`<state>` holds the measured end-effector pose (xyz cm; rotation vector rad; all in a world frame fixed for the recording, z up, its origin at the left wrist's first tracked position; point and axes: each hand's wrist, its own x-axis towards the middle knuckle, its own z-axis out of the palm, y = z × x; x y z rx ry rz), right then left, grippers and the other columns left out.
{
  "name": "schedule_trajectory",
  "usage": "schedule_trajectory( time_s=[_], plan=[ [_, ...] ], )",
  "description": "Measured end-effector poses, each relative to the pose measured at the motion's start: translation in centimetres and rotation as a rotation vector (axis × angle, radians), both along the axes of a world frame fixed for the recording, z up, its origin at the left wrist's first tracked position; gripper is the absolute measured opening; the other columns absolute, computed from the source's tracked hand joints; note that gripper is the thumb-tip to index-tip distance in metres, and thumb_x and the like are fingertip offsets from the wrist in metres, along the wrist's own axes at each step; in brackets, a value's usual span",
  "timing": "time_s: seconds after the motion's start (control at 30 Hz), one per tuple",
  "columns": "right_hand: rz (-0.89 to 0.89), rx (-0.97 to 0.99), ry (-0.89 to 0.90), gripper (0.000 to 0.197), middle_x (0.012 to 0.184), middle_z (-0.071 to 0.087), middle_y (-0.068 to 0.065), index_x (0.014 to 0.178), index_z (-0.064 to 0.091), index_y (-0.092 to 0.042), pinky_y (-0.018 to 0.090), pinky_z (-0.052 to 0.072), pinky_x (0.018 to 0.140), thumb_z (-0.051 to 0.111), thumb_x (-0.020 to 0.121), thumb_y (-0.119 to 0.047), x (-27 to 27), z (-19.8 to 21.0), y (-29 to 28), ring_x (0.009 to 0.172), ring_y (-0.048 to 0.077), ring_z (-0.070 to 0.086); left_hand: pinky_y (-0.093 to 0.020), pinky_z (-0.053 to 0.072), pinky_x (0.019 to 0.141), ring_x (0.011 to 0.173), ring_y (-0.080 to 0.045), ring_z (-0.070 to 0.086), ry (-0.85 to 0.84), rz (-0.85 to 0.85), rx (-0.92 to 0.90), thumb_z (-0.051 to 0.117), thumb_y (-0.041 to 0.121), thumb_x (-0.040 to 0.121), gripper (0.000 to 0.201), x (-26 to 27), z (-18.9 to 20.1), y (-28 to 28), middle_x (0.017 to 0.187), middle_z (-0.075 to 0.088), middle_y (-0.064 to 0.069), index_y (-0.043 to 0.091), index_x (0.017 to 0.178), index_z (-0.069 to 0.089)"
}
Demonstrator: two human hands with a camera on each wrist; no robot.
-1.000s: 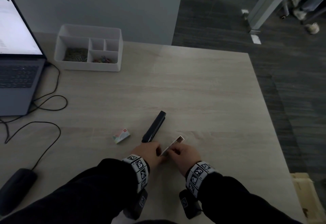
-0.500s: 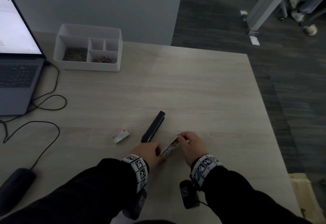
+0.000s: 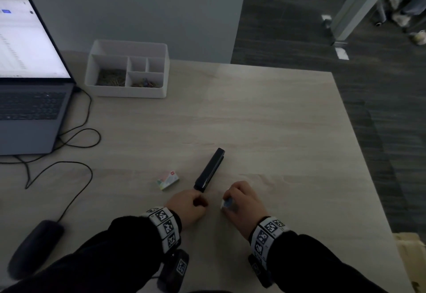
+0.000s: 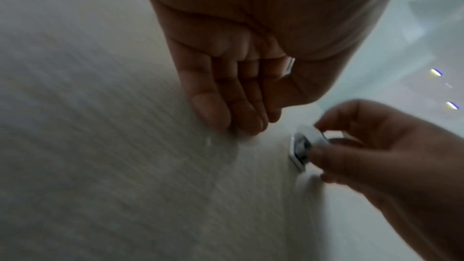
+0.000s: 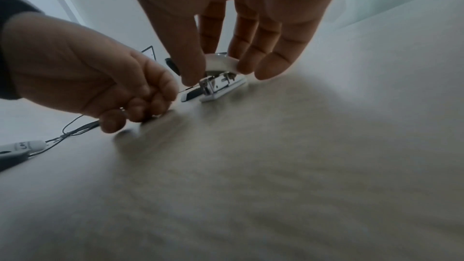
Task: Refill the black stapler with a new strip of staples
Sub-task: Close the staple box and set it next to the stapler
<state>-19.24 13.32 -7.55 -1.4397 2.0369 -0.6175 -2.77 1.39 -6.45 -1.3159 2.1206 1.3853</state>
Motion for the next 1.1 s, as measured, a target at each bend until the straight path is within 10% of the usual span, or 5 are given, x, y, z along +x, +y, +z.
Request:
schedule_trajectory(
  time_s=[0.27,0.43,0.67,0.87,1.1],
  plan=[
    [0.050,0.001,0.028,0.012,0.104,0.052,0.005,0.078,0.057,-0.018,0.037,0.053,0.075,0.065,0.073,-0.012,-0.3,0.1,-1.0,0.081,0.025,0.055,-0.022,0.043,0.040,0.057,-0.017,0.055,0.210,0.544,0.117,0.037,-0.004,0.090,0.030,1.4,1.1,-1.6,0.072,0.060,-0.006,0.013,0.079,0.059],
    [0.027,-0.006,0.005,0.012,0.107,0.052,0.003,0.085,0.060,-0.018,0.035,0.052,0.079,0.066,0.075,-0.014,-0.9,0.4,-1.3,0.086,0.024,0.056,-0.029,0.052,0.056,0.073,-0.018,0.063,0.270,0.530,-0.039,0.061,0.028,0.085,0.008,0.1,1.4,-2.5,0.078,0.066,0.003,0.021,0.083,0.063],
    [-0.097,0.022,0.026,0.019,0.113,0.050,-0.003,0.094,0.061,-0.020,0.028,0.047,0.083,0.068,0.078,-0.011,-3.3,0.8,-3.0,0.091,0.015,0.054,-0.031,0.054,0.081,0.086,-0.015,0.065,0.103,0.318,-0.083,0.071,0.042,0.076,0.029,-2.1,1.3,-2.3,0.093,0.070,0.005,0.025,0.097,0.063],
    [-0.118,0.042,0.031,0.020,0.115,0.049,-0.002,0.097,0.062,-0.019,0.030,0.049,0.089,0.066,0.080,-0.009,-5.2,0.6,-4.2,0.091,0.008,0.049,-0.027,0.047,0.076,0.085,-0.017,0.063,-0.005,0.290,-0.078,0.066,0.049,0.076,0.033,-3.6,1.8,-3.2,0.087,0.067,0.006,0.022,0.096,0.065],
    [-0.146,0.012,0.041,0.022,0.119,0.055,0.005,0.100,0.066,-0.014,0.027,0.045,0.091,0.063,0.080,-0.004,-6.3,0.5,-7.0,0.103,0.023,0.058,-0.049,0.062,0.072,0.079,-0.027,0.073,0.159,0.613,0.131,0.072,0.054,0.062,0.039,-6.0,1.6,-4.7,0.081,0.076,-0.007,0.017,0.073,0.069]
  ],
)
